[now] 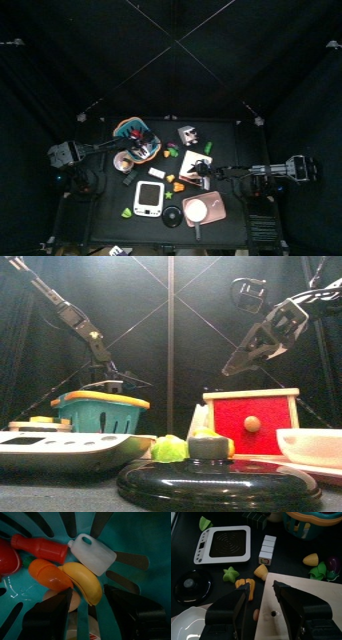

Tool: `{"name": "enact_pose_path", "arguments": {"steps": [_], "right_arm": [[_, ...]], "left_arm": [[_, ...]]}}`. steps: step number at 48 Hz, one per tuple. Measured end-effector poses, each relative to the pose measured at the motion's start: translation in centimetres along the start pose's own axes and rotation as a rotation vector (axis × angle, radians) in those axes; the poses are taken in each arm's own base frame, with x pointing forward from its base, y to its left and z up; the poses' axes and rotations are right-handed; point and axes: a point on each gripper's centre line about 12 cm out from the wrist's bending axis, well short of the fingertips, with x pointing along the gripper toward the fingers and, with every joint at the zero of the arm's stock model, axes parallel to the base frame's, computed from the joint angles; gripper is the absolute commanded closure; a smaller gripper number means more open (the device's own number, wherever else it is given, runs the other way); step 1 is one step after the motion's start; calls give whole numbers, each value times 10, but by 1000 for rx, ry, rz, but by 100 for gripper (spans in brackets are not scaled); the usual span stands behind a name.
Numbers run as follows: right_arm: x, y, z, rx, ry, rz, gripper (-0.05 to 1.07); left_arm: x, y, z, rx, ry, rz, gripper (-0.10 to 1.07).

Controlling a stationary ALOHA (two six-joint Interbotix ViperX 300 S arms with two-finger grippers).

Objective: Grab banana

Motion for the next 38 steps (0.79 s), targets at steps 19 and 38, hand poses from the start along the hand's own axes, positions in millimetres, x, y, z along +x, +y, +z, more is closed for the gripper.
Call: {"name": "enact_pose_path", "arguments": {"steps": [19,38], "right_arm": [[0,0,0,0,0,0,22],[1,0,1,0,0,0,22]], "left_arm": [[9,2,-2,2,26,10,9],[11,2,-3,12,28,13,12]]}}
